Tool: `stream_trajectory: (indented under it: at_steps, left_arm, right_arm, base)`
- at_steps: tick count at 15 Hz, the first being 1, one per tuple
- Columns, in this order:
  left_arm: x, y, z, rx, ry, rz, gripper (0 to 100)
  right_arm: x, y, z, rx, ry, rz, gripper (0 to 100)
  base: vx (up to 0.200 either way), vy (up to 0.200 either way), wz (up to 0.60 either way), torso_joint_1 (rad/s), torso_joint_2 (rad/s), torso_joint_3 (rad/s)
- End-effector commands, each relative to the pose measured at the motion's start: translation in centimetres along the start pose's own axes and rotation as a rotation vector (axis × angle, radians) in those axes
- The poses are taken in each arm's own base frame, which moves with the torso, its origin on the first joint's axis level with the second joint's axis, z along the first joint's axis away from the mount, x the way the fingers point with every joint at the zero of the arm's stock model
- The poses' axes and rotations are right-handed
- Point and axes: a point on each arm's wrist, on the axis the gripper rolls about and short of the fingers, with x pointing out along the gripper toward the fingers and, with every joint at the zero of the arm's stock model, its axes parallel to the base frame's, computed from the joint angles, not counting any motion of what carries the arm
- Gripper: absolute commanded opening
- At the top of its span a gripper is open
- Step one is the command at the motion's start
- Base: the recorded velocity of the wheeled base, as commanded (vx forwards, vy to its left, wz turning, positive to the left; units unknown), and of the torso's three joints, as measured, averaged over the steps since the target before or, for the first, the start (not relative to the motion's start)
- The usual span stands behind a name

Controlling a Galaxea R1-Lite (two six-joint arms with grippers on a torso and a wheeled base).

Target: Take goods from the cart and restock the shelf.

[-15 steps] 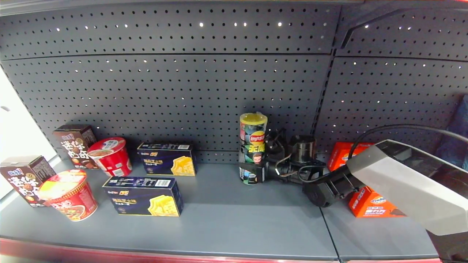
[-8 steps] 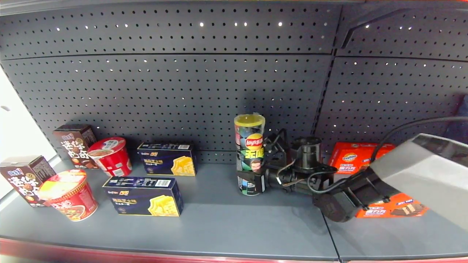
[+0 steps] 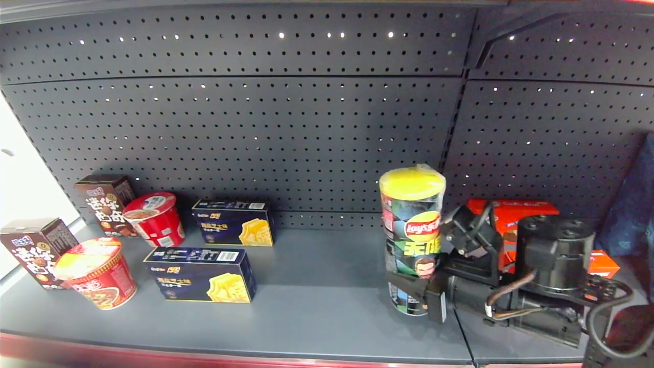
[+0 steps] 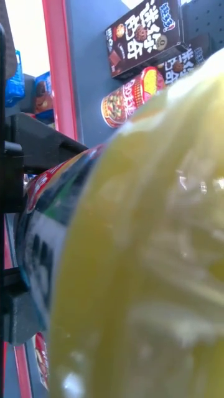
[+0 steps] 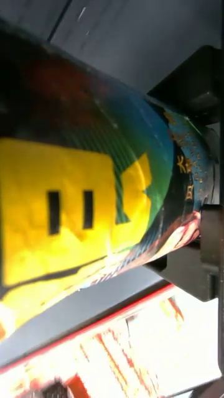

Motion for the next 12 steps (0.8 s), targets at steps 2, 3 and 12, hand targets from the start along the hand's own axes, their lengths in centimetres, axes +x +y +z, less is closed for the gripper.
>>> stream_trajectory:
  at_steps: [2, 3, 12]
  left_arm:
    - [-0.5, 0.0, -0.9, 0.002, 0.042, 0.002, 0]
    - [-0.5, 0.0, -0.7, 0.011, 0.038, 0.004, 0]
    - [-0.8, 0.1, -0.2, 0.022, 0.018, 0.042, 0]
  right_arm:
    - [-3.0, 1.0, -1.3, 0.031, -0.046, -0.042, 0]
    - [-3.2, 1.3, -1.6, 0.037, -0.057, -0.041, 0]
    - [-1.0, 1.2, -4.5, 0.061, -0.025, -0.050, 0]
  base:
    - [0.000, 0.000, 0.00, 0.000, 0.00, 0.000]
    - [0.000, 0.000, 0.00, 0.000, 0.00, 0.000]
    - [0.000, 0.000, 0.00, 0.000, 0.00, 0.000]
